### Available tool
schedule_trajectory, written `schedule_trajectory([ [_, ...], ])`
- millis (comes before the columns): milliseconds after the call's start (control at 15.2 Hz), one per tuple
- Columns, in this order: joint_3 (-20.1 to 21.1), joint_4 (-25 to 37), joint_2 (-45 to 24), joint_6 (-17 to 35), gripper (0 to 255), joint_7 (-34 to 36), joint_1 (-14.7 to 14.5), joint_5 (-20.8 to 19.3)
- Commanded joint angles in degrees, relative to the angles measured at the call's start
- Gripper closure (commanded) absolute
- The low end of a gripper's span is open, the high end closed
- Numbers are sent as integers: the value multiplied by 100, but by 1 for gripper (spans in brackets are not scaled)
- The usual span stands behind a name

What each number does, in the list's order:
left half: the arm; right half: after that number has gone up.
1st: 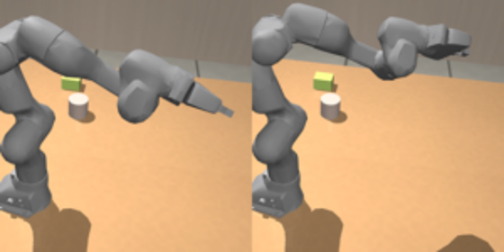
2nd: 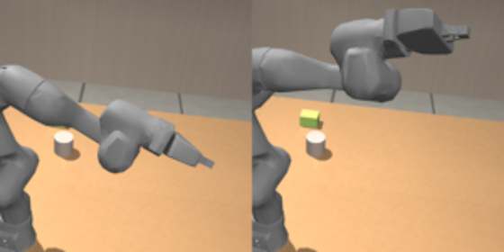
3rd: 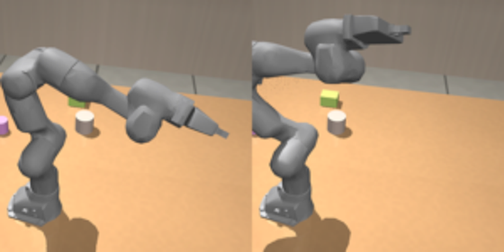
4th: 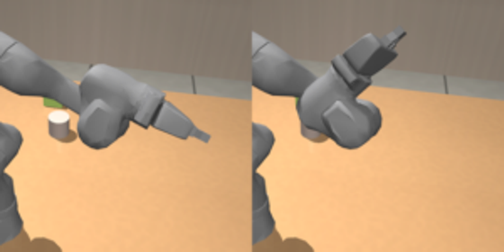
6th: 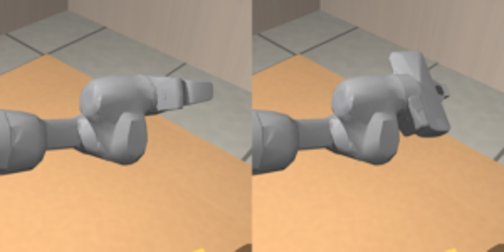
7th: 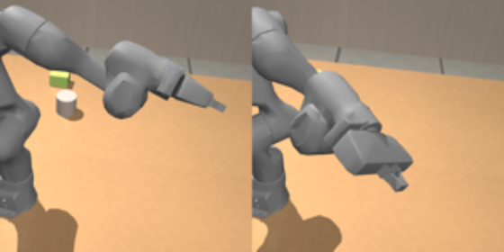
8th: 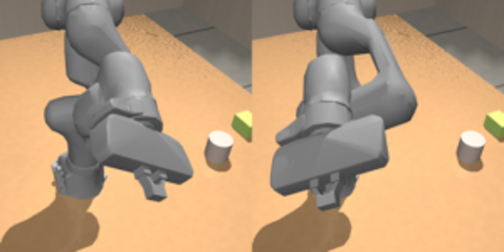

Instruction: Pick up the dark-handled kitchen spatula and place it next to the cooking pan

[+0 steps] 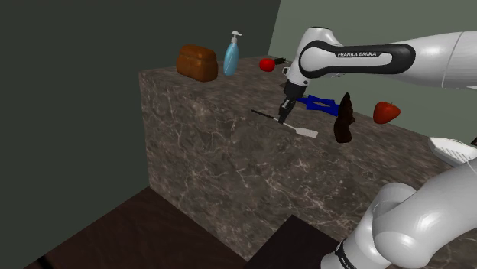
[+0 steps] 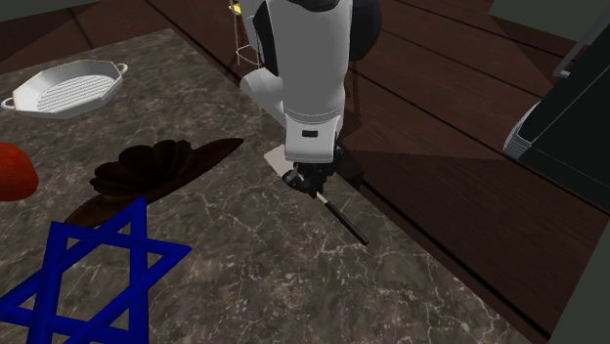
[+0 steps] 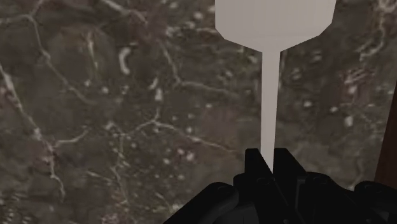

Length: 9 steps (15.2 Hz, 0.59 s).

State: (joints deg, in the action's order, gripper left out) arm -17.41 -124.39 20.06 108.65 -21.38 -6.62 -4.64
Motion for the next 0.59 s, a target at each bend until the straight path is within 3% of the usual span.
schedule_trajectory([
  [0, 0, -1, 0, 0, 255, 0, 0, 0],
  [528, 30, 452, 9, -462, 255, 4, -14, 16],
])
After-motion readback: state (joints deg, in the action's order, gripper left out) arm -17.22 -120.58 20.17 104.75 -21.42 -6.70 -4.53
